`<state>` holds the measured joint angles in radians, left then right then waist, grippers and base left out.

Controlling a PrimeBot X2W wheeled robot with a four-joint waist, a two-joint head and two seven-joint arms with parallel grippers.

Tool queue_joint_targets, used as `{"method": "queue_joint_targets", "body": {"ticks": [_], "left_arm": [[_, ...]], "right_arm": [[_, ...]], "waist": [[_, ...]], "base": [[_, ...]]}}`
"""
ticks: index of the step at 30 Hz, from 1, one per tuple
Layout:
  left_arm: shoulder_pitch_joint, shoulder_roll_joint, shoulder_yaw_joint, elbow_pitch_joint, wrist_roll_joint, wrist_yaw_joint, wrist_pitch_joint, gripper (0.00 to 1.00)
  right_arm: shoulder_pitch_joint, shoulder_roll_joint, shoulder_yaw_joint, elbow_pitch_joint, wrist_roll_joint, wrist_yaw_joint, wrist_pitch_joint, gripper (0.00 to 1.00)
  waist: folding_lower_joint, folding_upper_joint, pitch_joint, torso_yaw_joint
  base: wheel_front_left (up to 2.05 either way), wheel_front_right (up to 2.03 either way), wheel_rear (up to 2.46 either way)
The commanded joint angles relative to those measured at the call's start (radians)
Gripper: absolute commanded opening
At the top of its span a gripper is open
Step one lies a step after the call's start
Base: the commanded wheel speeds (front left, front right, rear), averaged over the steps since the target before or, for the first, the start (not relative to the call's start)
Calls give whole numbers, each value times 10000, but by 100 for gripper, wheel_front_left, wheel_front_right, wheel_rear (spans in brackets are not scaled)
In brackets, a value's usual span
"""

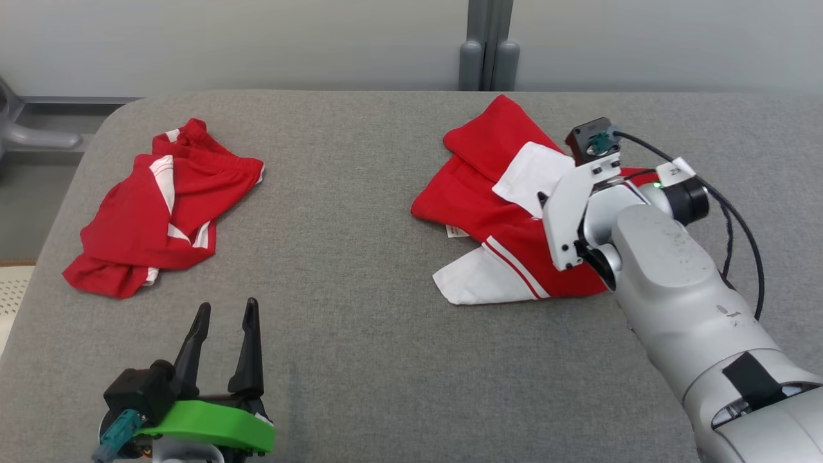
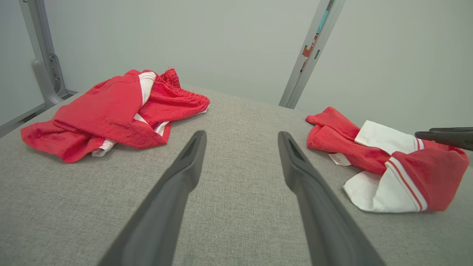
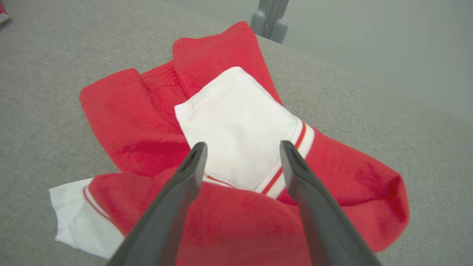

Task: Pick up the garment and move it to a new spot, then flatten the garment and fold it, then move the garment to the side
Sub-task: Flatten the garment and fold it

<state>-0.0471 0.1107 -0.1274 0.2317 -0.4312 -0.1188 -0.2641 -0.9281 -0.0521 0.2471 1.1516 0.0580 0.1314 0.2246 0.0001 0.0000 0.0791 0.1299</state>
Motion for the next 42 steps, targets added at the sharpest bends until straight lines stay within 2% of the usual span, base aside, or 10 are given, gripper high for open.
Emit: {"method": "queue_joint_targets", "body": {"ticks": [1, 6, 17, 18, 19, 23, 28, 40, 41, 42], "left_arm": [[-202, -6, 10, 24, -17, -32, -5, 100], [-38, -15, 166, -28, -49, -40, -5, 100], [-24, -44, 311, -59, 5, -48, -5, 100], [-26, -49, 294, -48, 12, -48, -5, 100], [-26, -61, 271, -40, 20, -53, -5, 100], [49, -49, 251, 26, 17, -67, -5, 100], [206, 12, 295, 33, -6, -76, -5, 100], [25, 44, 293, -67, -42, -87, -5, 100], [-14, 26, 278, -70, -34, -88, -5, 100], [-45, 8, 266, -65, -26, -88, -5, 100]], "right_arm": [[279, -2, 552, -336, 540, -13, 461, 100], [758, -5, 1594, -1237, 1505, -15, 2031, 100], [1929, -425, 1704, -2310, 454, -15, 3258, 95], [2026, -483, 1764, -2454, 385, -13, 3286, 34], [2155, -557, 1843, -2649, 317, -15, 3269, 0], [2763, -975, 1466, -3545, 181, -15, 2880, 0], [4090, -1141, -226, -5043, -115, -15, 2217, 0], [7403, -131, -4529, -9335, -1525, -15, 1830, 0], [7492, -93, -4792, -9479, -1618, -15, 1793, 42], [7579, -53, -5077, -9578, -1661, -15, 1830, 100]], "waist": [[-1, 0, 83, 156], [-1, 0, 133, 238], [-1, 0, 116, 126], [-1, 0, 108, 110], [-1, 0, 97, 91], [-1, 0, -1, 28], [-1, 0, -130, -68], [-1, 0, 10, -411], [-1, 0, 24, -423], [-1, 0, 38, -431]], "base": [[0, 0, 0], [0, 0, 0], [0, 0, 0], [0, 0, 0], [0, 0, 0], [0, 0, 0], [0, 0, 0], [0, 0, 0], [0, 0, 0], [0, 0, 0]]}}
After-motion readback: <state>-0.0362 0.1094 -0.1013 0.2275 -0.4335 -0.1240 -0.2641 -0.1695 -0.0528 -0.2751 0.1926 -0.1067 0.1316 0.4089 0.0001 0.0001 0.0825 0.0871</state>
